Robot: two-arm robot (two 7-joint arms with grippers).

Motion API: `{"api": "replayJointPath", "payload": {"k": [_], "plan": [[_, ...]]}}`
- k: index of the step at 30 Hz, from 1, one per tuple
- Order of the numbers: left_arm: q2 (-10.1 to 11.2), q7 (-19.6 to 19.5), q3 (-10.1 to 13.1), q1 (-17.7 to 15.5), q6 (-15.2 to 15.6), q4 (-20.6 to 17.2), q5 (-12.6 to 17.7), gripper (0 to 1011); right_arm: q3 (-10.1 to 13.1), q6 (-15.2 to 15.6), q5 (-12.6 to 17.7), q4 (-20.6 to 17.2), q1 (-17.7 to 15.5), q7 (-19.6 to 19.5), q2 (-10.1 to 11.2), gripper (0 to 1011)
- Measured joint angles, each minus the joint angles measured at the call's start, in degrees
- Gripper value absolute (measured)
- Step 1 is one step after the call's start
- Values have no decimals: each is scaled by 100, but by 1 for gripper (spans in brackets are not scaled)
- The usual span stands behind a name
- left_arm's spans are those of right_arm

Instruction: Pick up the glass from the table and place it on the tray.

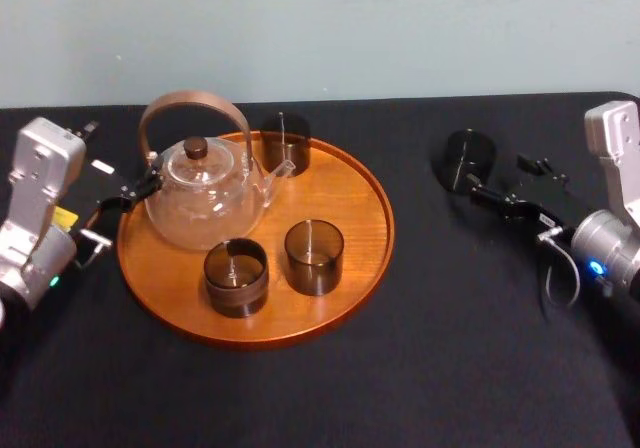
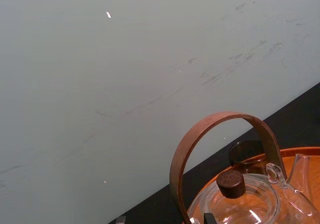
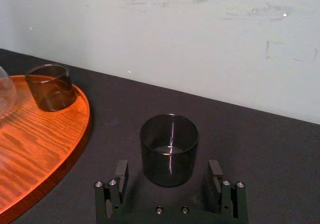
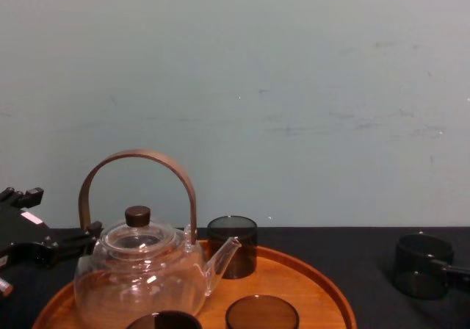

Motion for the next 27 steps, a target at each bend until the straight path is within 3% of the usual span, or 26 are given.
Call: {"api": "replayJointPath", "payload": {"k": [12, 27], "plan": [[0, 0, 0, 0, 0, 0, 0, 1010, -184, 65, -148, 873, 670, 56, -219, 1002], [0, 0, 0, 0, 0, 0, 0, 1009, -265, 29, -205, 1602, 1169, 159, -412, 1002]]}}
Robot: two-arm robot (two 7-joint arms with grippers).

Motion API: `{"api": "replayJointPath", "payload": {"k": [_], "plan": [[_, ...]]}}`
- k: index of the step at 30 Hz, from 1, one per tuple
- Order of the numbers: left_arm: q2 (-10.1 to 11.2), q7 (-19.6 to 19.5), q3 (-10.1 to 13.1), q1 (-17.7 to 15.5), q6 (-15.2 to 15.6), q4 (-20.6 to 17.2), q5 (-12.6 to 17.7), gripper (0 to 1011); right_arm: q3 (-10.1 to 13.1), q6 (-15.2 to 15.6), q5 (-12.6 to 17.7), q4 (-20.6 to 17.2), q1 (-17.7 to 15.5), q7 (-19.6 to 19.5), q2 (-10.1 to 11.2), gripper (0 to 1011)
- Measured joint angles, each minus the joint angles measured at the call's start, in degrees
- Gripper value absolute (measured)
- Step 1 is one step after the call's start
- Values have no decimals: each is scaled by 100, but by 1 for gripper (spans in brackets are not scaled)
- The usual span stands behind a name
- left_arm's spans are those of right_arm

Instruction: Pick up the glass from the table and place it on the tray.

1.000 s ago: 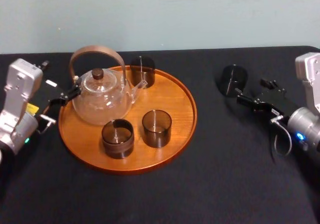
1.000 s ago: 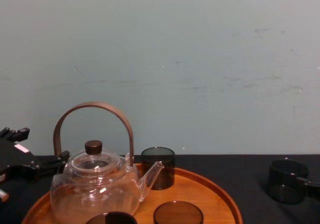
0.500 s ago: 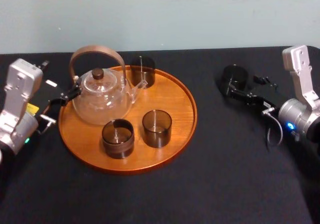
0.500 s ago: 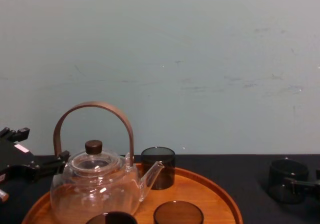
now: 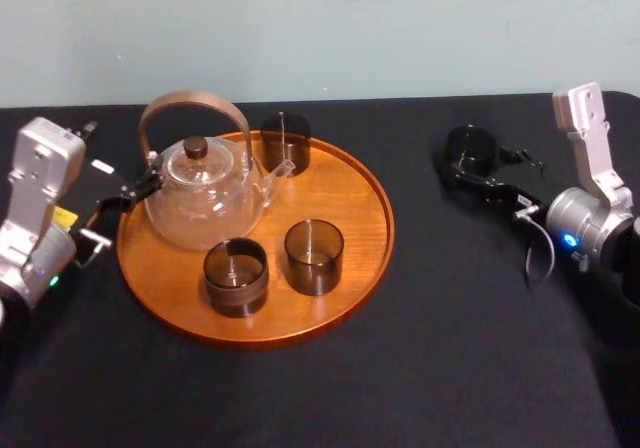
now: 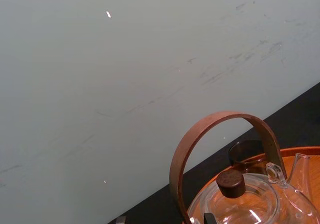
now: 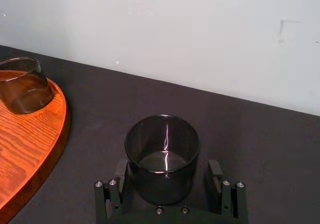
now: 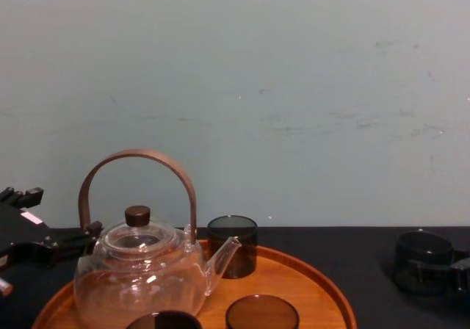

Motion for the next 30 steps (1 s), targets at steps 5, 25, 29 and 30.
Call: {"api": "replayJointPath", "payload": {"k": [5, 25, 29, 30], "plan": [[0, 0, 0, 0, 0, 0, 0, 1009, -20, -72, -14, 203, 144, 55, -64, 1002], [0, 0, 0, 0, 0, 0, 0, 1010, -110, -345, -165, 938, 624, 167, -269, 1002], [0, 0, 0, 0, 0, 0, 0, 1009, -107, -344, -163, 924, 616, 165, -263, 1002], [0, 0, 0, 0, 0, 0, 0, 1010, -107, -343, -162, 921, 615, 164, -262, 1002]]}}
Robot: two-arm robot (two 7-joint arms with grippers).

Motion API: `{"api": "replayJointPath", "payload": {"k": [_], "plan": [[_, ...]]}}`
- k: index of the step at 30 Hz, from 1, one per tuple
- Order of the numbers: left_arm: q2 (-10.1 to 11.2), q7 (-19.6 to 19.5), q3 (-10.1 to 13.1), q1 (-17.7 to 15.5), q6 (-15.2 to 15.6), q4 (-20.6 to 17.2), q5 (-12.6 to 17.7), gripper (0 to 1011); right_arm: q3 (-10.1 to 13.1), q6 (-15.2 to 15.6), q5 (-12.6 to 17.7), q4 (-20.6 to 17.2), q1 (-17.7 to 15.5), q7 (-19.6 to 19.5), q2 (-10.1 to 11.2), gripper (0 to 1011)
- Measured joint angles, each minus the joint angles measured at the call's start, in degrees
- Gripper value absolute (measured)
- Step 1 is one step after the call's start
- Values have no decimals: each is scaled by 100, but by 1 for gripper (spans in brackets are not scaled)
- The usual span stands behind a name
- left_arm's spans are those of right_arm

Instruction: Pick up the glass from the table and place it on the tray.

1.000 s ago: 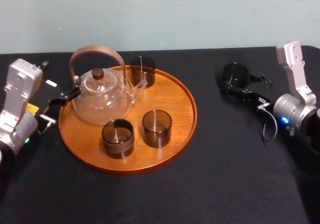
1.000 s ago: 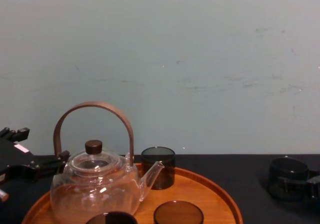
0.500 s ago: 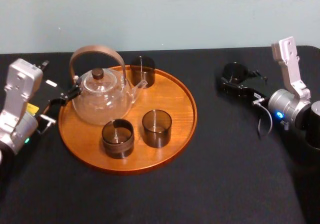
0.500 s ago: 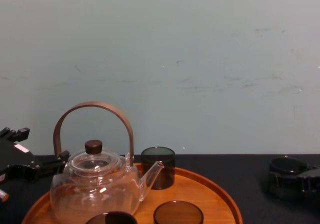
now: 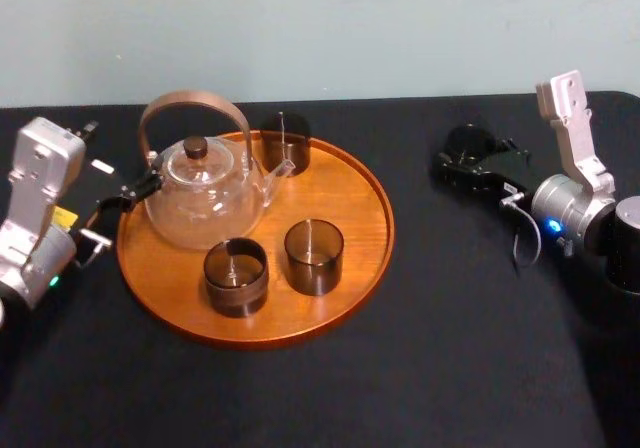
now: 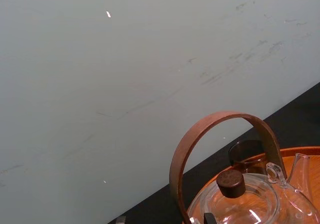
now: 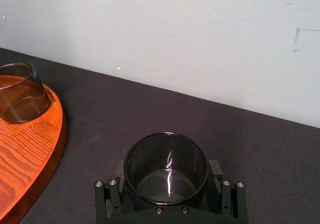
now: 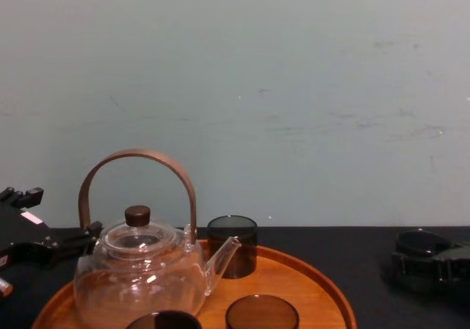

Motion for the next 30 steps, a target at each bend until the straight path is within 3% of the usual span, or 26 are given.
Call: {"api": "replayJointPath", "payload": {"k": [19, 24, 30], "plan": [[0, 0, 0, 0, 0, 0, 0, 1010, 9, 10, 21, -34, -22, -2, 11, 1002], [0, 0, 0, 0, 0, 0, 0, 1010, 10, 12, 25, -38, -24, -1, 14, 906], [0, 0, 0, 0, 0, 0, 0, 1010, 9, 14, 27, -42, -27, -2, 15, 905]]}}
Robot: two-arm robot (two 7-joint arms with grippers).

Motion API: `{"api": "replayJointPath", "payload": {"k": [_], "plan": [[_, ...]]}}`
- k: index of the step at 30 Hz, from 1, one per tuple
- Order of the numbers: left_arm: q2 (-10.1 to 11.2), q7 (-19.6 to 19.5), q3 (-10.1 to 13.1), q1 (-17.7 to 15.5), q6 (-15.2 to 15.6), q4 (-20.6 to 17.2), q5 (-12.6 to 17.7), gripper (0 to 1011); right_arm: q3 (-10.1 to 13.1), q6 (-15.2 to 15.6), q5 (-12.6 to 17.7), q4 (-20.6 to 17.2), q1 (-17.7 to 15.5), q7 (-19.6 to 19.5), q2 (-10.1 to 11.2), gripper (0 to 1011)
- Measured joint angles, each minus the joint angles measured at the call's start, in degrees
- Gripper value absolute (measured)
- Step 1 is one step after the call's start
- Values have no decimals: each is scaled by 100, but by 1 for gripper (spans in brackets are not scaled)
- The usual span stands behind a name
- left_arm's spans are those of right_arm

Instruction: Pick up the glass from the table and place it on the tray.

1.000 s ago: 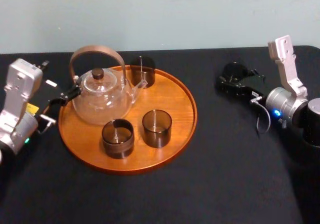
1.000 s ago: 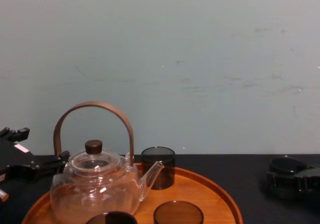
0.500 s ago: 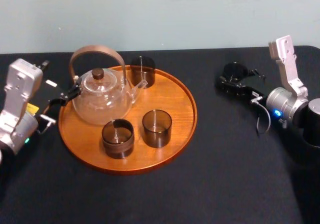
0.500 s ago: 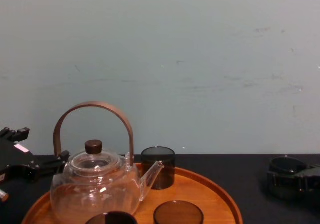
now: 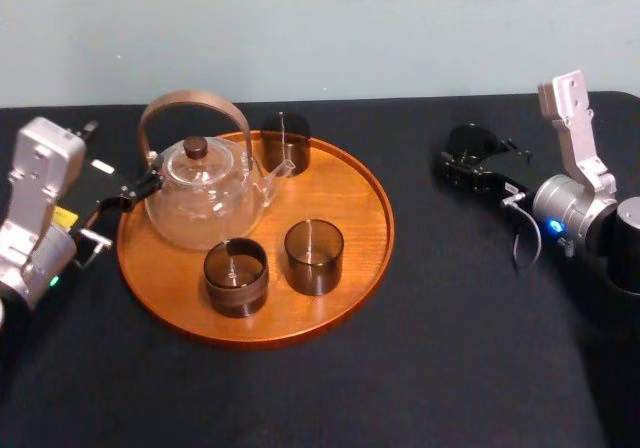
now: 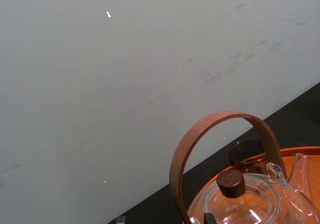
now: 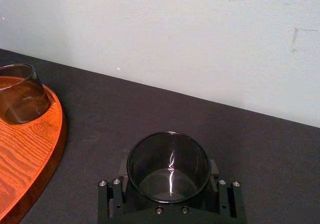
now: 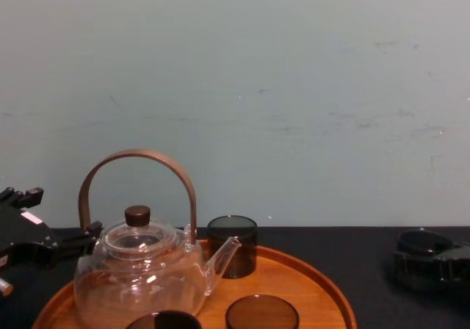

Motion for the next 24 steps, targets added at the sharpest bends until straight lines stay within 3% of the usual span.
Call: {"api": "replayJointPath", "payload": {"k": [24], "plan": [[0, 0, 0, 0, 0, 0, 0, 1010, 0, 0, 0, -1, -2, 1, 0, 905]]}}
